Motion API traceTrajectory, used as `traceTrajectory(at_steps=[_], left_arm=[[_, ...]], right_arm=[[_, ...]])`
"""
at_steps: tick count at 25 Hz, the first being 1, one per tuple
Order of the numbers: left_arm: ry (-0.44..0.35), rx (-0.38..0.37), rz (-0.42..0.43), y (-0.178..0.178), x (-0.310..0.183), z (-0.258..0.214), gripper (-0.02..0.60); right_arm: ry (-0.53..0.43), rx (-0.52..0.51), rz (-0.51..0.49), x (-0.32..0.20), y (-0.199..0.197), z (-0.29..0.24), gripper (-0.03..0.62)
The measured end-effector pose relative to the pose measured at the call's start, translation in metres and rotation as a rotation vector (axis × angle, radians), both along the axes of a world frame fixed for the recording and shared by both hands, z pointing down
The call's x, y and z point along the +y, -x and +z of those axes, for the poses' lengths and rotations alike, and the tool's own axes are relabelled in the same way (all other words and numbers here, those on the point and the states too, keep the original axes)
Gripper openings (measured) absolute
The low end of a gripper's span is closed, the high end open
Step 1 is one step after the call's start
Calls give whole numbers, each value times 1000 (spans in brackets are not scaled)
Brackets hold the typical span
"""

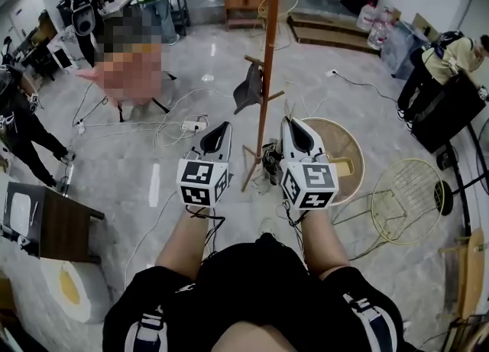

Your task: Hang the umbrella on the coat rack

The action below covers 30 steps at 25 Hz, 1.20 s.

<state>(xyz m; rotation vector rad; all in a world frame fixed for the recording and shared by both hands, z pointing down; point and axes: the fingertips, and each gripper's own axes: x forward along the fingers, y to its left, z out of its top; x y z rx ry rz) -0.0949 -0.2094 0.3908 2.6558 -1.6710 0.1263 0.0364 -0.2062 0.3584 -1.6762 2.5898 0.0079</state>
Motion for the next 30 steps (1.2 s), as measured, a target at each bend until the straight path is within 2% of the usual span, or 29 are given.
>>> traceTrajectory(at_steps=[8,13,17,21,30], left_arm=[[-41,28,-51,-32,-128,-28,12],[-50,33,-72,-47,-177,-34,12],[-35,21,-50,-49,-212,-28,12],[-16,31,-28,-48,-234,-28,12],[2,27,-17,-34,-256,-21,12]], right_arm=[[-16,28,-82,-131,-26,-15,20],[-33,48,-105,-187,-39,-23,20],[-40,53,-104,-230,-33,-23,20],[2,24,-104,-255,-28,-17,20],[50,37,-83,-286,-13,-2,20]])
